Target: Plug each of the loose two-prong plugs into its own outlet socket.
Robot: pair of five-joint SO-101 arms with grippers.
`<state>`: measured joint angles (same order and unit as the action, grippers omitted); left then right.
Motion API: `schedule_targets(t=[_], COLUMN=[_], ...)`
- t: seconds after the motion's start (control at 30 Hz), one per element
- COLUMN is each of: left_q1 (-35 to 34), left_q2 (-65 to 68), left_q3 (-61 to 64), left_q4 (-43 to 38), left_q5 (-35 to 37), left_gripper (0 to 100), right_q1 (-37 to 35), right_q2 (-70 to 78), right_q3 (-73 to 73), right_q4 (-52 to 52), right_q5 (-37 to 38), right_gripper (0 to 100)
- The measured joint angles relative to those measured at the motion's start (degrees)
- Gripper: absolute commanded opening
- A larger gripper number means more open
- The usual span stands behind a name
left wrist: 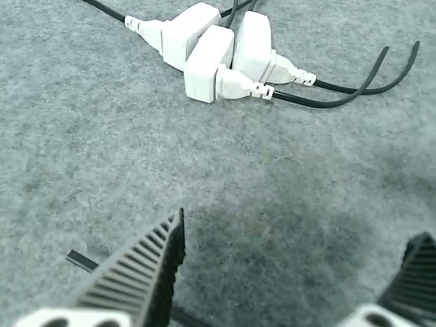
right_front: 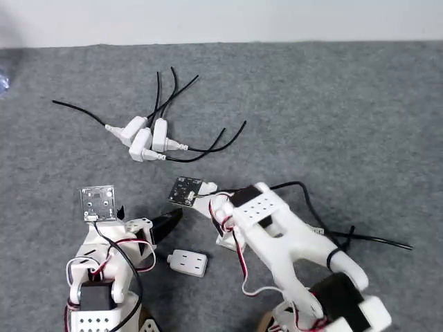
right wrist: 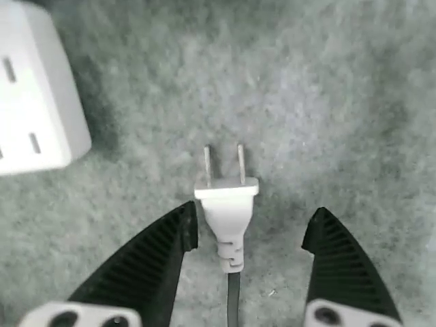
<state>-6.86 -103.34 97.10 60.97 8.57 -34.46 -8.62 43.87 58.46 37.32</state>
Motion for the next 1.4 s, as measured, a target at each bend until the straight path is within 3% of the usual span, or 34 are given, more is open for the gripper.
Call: schedule_targets(t=[0.17,0.43,0.73,0.9,1.27,1.4], left_q1=[0.0,0.0,0.0,0.0,0.0,0.2], left_q2=[0.0,0.0,0.0,0.0,0.0,0.0], left_q3=[0.0,0.0,0.0,0.0,0.0,0.0], left_q4=[0.0,0.0,0.0,0.0,0.0,0.0], left_q5=[0.0,0.0,0.0,0.0,0.0,0.0], left_gripper=[46,46,46,46,46,46], right_q1=[-0.3,-0.5,-0.4,-0.4,-0.7,-5.5], right_q2=[3.6,7.4,10.5,10.5,10.4,3.3], right_q3=[-2.0,-5.1,-8.2,-8.3,-9.1,-9.1], right_q4=[3.2,4.0,4.2,4.1,3.8,4.2], right_q5=[4.4,9.1,9.3,9.6,9.0,4.7], right_gripper=[18.0,18.0,17.0,1.2,0.9,0.9])
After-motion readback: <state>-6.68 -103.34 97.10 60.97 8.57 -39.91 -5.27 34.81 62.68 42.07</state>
